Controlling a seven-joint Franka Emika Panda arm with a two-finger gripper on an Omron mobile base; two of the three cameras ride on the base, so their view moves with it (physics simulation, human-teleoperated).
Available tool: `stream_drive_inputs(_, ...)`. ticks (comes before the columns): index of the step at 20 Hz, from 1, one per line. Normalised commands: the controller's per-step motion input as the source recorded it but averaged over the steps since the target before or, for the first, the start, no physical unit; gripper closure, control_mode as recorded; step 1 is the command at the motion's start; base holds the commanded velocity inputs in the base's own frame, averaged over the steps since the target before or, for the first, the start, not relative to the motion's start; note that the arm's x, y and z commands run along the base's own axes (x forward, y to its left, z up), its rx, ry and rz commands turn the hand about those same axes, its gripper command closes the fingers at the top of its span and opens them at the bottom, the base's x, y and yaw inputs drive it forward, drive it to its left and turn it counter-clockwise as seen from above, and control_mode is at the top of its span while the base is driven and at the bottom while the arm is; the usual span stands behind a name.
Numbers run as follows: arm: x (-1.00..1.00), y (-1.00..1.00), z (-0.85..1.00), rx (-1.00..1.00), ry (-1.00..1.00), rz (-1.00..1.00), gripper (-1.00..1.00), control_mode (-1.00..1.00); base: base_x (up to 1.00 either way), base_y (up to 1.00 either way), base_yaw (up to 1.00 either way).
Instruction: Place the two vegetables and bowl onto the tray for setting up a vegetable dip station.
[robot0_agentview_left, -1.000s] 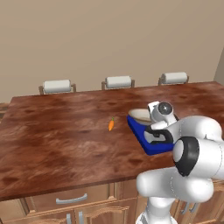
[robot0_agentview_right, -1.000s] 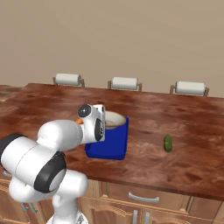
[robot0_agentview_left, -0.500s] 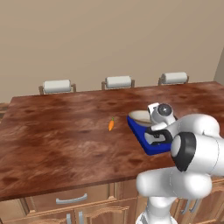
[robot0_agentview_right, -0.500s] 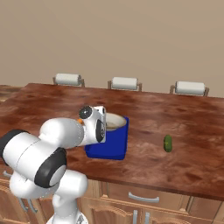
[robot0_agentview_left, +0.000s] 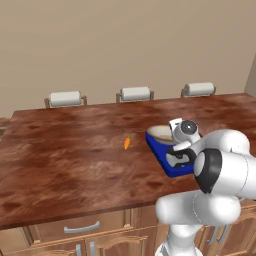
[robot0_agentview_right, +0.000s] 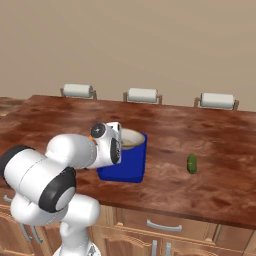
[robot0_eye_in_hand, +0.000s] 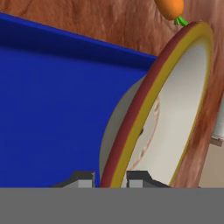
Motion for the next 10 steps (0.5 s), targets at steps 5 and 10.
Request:
stream_drive_inputs(5,0.00,0.00,-0.03,-0.01,-0.08,0.00,1.00,-1.00,0.00,0.00,0.00)
stream_drive_inputs(10,0.01,0.00,-0.07,-0.02,-0.01,0.00,1.00,-1.00,0.00,0.00,0.00)
